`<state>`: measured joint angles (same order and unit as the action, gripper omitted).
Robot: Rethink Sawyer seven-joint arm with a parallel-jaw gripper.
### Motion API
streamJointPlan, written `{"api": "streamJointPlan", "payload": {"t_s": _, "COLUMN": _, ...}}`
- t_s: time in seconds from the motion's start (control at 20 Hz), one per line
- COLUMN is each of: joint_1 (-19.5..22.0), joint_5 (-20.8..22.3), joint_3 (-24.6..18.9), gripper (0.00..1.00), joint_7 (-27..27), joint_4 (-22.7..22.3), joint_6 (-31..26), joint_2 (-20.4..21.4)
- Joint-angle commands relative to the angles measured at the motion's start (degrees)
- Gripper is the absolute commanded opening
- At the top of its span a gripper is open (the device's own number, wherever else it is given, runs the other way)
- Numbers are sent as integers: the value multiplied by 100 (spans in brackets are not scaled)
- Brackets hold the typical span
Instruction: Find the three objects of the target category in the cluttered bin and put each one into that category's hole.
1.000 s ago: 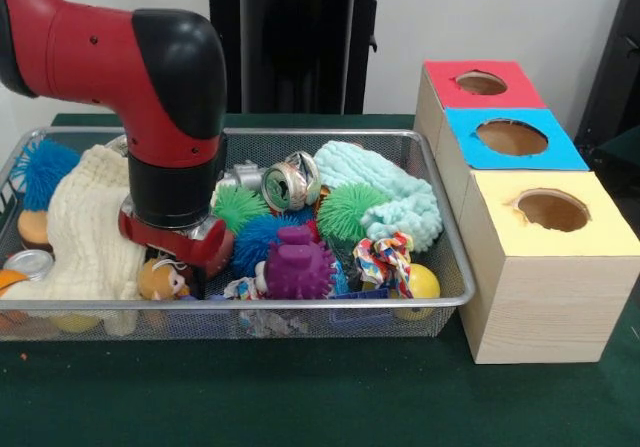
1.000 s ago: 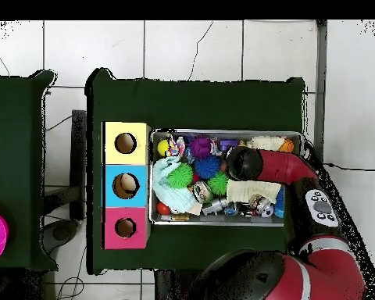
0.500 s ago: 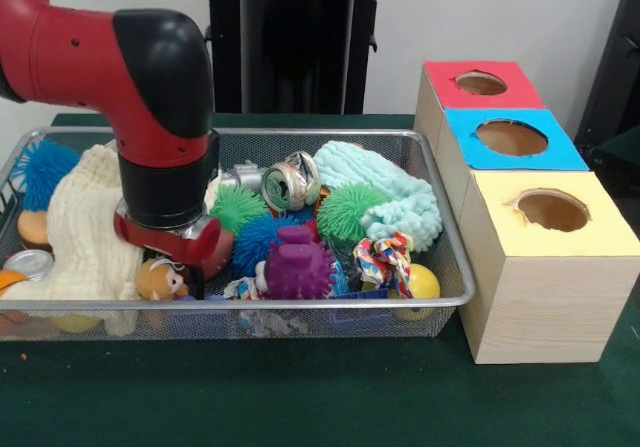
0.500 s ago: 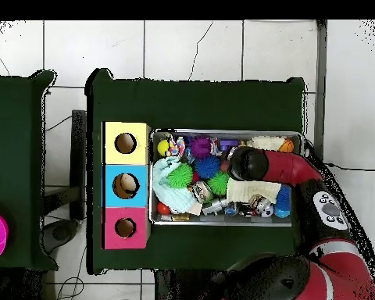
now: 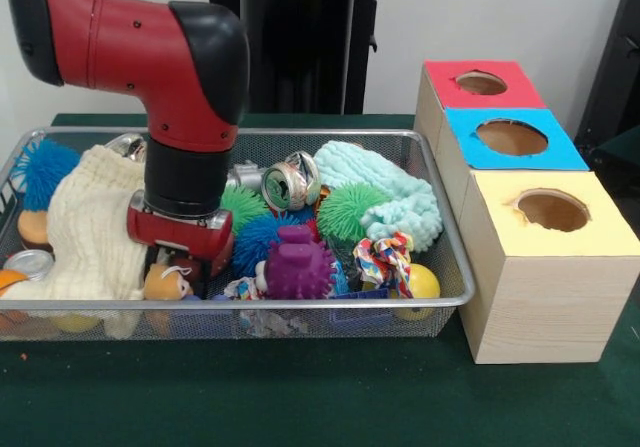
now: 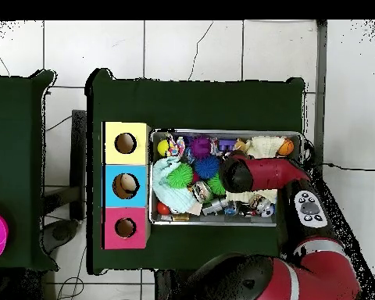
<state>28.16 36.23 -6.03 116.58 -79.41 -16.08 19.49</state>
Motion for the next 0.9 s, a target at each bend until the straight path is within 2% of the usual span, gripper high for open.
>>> {"api": "streamJointPlan", "payload": {"t_s": 0.05, "joint_1": -355, "joint_5": 112, "joint_3": -324, "gripper": 100, "joint_7": 696, "joint_4": 331, "joint_6": 2171, "joint_2": -101}}
{"api": "streamJointPlan", "payload": {"t_s": 0.15, "joint_1": -499, "joint_5": 78, "joint_3": -109, "gripper": 100, "joint_7": 767, "joint_4": 360, "joint_6": 2352, "joint_2": -103}}
{"api": "streamJointPlan", "payload": {"t_s": 0.45, "joint_1": -532, "joint_5": -8, "joint_3": -35, "gripper": 100, "joint_7": 786, "joint_4": 294, "joint_6": 2463, "joint_2": -87}}
{"api": "streamJointPlan", "payload": {"t_s": 0.7, "joint_1": -735, "joint_5": -119, "joint_3": 310, "gripper": 100, "joint_7": 752, "joint_4": 297, "joint_6": 3061, "joint_2": -14}}
{"api": "streamJointPlan", "payload": {"t_s": 0.9, "joint_1": -691, "joint_5": -101, "joint_3": 295, "gripper": 100, "joint_7": 725, "joint_4": 197, "joint_6": 3318, "joint_2": 88}}
